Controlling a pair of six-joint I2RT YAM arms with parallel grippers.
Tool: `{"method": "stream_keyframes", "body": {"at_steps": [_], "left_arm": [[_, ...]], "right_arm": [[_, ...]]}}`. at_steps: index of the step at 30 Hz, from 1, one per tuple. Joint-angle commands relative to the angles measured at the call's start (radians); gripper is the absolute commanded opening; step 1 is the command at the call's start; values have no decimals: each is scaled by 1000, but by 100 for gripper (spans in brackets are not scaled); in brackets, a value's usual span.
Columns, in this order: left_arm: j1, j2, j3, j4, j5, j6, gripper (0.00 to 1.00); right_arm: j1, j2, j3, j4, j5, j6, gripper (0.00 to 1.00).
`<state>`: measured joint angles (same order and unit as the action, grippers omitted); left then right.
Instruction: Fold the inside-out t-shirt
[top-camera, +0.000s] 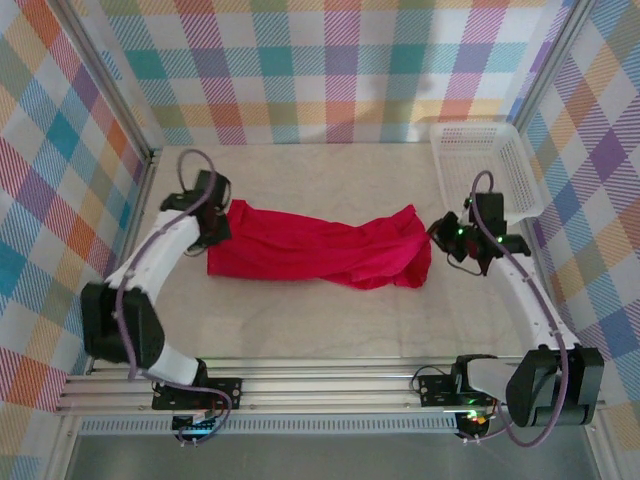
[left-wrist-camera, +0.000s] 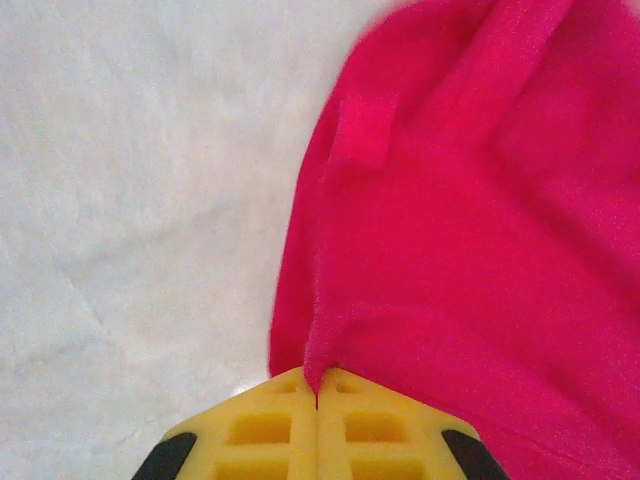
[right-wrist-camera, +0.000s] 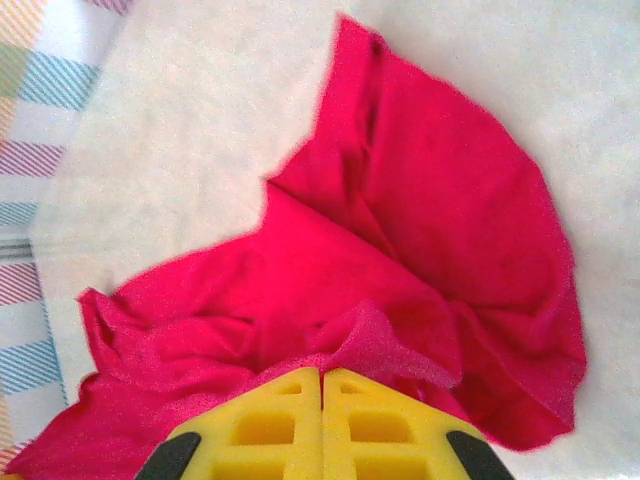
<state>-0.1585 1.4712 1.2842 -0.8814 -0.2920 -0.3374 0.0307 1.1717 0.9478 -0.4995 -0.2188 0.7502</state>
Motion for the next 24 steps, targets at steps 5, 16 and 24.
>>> {"method": "stream_keyframes", "body": {"at_steps": [5, 16, 24], "left_arm": [[255, -148, 384, 107, 256, -72, 0], [443, -276, 243, 276, 558, -210, 0], [334, -466, -488, 452, 566, -291, 0]], "right_arm": [[-107, 83, 419, -48, -38, -43, 0], [-147, -39, 402, 42, -221, -17, 0], [-4, -186, -358, 179, -211, 66, 0]]}}
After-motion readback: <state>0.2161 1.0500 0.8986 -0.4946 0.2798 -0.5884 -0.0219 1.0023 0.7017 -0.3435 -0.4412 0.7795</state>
